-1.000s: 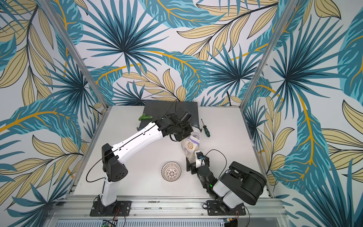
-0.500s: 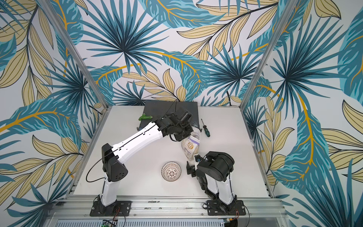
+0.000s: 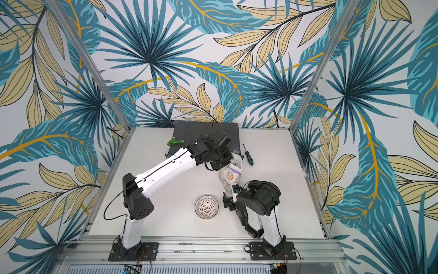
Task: Pour the oats into the breakfast bowl
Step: Pick up the oats bag from the center of the board.
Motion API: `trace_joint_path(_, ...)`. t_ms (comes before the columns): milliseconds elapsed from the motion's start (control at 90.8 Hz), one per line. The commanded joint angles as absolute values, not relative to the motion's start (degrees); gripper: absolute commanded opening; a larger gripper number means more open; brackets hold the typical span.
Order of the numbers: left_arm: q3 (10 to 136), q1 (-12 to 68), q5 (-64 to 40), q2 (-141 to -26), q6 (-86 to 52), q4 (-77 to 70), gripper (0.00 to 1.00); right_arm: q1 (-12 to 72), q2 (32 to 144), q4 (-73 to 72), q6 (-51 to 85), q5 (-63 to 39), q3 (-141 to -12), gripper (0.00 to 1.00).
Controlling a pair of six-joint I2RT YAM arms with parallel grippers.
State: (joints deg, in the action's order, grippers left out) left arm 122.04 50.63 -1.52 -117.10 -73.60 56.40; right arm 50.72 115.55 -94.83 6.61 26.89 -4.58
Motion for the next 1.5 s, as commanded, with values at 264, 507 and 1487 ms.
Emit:
trace_joint_path(264,119.96,50.46,-1.64,-112.49,-74.34,53.09,0.00,45.87,115.99,-107.31,5.27,22.29,-7.70,0.99)
trace_joint_path(507,119.98,50.45,-0.31,-112.42,-74.62,53.18,0.00,45.68,114.35,-107.40,4.04,22.35,-8.38,1.00)
trace_joint_path(1487,119.79,50.45,-0.64,-113.47,-74.46,53.26,0.00,42.98,114.00,-107.40,-2.03,15.36,-13.48,0.99)
